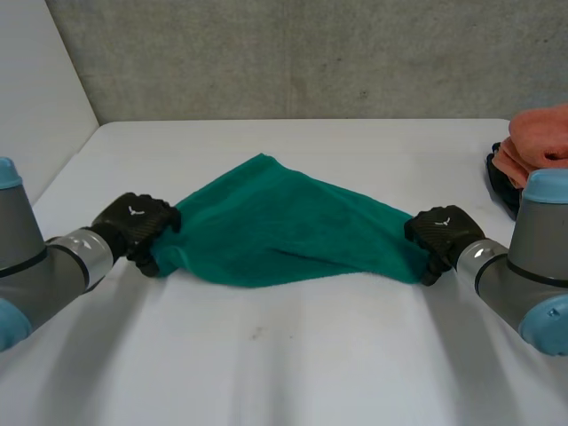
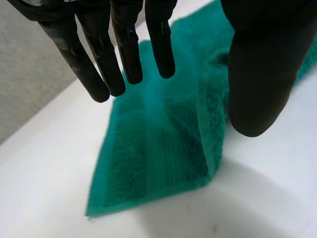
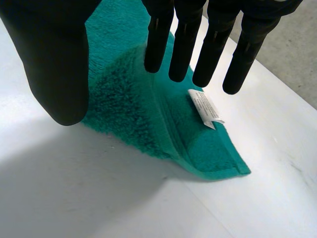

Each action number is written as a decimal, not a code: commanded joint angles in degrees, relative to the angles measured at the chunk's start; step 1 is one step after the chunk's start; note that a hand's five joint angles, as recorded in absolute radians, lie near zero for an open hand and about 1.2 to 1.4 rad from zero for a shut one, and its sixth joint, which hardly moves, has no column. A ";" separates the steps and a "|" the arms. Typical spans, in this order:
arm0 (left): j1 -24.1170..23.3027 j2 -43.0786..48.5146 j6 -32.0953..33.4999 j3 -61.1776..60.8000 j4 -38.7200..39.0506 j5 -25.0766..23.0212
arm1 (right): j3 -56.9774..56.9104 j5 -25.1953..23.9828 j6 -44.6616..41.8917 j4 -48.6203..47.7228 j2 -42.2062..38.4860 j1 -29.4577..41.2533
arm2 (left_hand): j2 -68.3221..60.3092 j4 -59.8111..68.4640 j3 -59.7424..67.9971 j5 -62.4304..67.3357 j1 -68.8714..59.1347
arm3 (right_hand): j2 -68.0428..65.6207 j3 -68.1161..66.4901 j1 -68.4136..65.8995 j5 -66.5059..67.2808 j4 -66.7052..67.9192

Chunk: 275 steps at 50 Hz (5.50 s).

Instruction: Fold the laundry.

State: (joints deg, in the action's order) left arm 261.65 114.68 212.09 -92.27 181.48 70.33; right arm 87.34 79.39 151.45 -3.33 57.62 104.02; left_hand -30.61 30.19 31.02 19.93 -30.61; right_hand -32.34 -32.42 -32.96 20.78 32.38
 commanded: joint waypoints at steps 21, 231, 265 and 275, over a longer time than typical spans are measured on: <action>-4.92 -10.42 -4.48 1.93 -0.07 4.11 | 0.03 3.49 1.31 -6.08 12.85 -1.10 | -49.39 49.81 48.98 50.07 -49.39 | -47.66 -47.58 -47.04 49.22 47.62; 0.09 13.56 2.00 18.10 -1.56 18.61 | 1.08 2.78 -16.10 -11.54 1.70 2.50 | -49.39 49.81 48.98 50.07 -49.39 | -47.66 -47.58 -47.04 49.22 47.62; -10.54 12.84 20.29 26.87 -8.16 24.15 | -10.96 10.16 -31.22 3.16 -4.00 1.88 | -49.39 49.81 48.98 50.07 -49.39 | -47.66 -47.58 -47.04 49.22 47.62; -12.66 25.05 20.99 43.38 -2.36 24.06 | -13.42 13.68 -29.46 -4.04 -8.40 1.88 | -49.39 49.81 48.98 50.07 -49.39 | -47.66 -47.58 -47.04 49.22 47.62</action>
